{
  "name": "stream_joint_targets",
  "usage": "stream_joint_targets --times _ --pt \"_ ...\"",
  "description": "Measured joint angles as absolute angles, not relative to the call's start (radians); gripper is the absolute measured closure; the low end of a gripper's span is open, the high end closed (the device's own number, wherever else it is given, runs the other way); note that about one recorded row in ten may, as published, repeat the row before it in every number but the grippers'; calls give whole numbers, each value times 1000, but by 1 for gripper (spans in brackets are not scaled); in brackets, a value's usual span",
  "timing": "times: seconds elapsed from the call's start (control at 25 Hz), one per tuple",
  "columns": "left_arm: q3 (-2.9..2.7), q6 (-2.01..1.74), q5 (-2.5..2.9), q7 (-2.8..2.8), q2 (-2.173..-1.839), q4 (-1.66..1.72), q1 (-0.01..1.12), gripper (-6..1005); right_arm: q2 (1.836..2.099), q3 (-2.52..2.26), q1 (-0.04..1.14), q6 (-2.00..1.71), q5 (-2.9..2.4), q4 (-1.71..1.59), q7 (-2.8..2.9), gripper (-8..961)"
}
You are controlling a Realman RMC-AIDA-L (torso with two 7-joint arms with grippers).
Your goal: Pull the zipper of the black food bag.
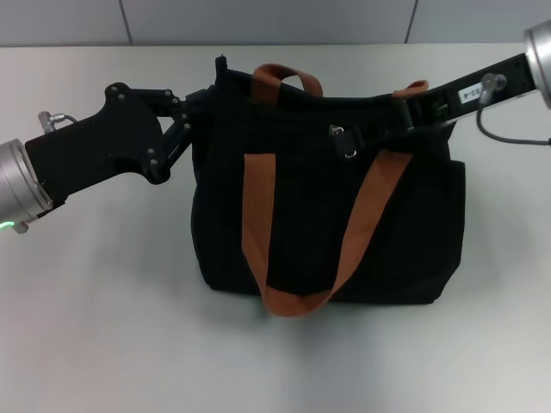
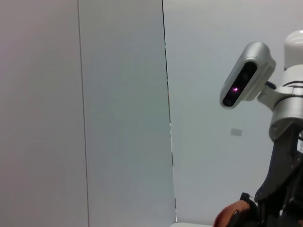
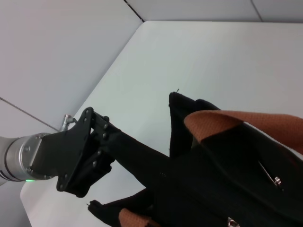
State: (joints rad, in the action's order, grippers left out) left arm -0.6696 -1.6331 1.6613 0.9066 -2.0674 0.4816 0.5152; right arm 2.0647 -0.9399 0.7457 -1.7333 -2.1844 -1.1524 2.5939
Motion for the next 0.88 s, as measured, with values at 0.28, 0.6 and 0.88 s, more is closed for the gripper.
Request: stream_joint_targets --times 0.28,0.6,0.88 --pt "-669 -1638 1661 907 -2068 482 515 975 2068 -950 752 -1694 -2180 -1115 2591 643" --pt "-669 -1640 1661 907 -2068 482 515 975 2076 -951 754 -1659 -2180 -1102 2578 717" --pt "-669 -1641 1661 907 -2068 482 515 975 2077 -951 740 -1659 -2193 -1146 2587 873"
